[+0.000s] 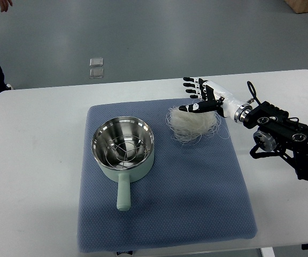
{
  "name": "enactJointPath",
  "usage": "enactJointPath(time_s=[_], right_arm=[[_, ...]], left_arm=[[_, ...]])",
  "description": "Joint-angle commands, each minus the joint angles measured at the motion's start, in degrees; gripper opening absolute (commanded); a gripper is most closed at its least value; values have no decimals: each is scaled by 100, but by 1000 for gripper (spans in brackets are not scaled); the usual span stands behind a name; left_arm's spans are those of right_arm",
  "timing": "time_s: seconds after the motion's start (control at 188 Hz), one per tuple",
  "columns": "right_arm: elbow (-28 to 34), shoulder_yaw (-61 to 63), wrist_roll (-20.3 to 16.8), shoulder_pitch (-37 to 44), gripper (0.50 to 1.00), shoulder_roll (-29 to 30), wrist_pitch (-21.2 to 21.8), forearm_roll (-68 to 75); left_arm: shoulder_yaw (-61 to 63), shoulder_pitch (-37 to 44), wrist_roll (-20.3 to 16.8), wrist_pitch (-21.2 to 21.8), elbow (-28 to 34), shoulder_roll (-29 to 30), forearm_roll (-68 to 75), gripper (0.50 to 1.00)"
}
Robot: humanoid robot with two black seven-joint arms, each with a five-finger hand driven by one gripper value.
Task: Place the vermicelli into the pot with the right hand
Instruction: 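Move the right hand down over the white vermicelli bundle, then close the right hand fingers around the vermicelli bundle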
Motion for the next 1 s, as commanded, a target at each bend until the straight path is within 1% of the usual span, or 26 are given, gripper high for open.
enactJointPath(time_s=[0.0,0.096,0.266,0.542,0.707,0.898,0.994], right_arm=[[1,-211,22,145,926,-106,2,-413],[-7,-580,31,329,926,-159,11,-747],[-7,-1265,189,742,926,-317,11,-1177],[-25,-2083,198,1155,926,-423,11,-1564],[-104,-2347,180,1217,928,-405,-7,-1635],[-429,-2461,171,1208,926,-317,-42,-1635],[-473,-2513,163,1208,924,-247,-42,-1644]], left_arm=[[0,-1,3,-6,0,0,0,1000],[0,-1,-6,-6,0,0,0,1000],[0,-1,-6,-6,0,0,0,1000],[0,-1,-6,3,0,0,0,1000],[0,-1,-6,3,0,0,0,1000],[0,-1,3,-6,0,0,0,1000],[0,-1,-6,3,0,0,0,1000]])
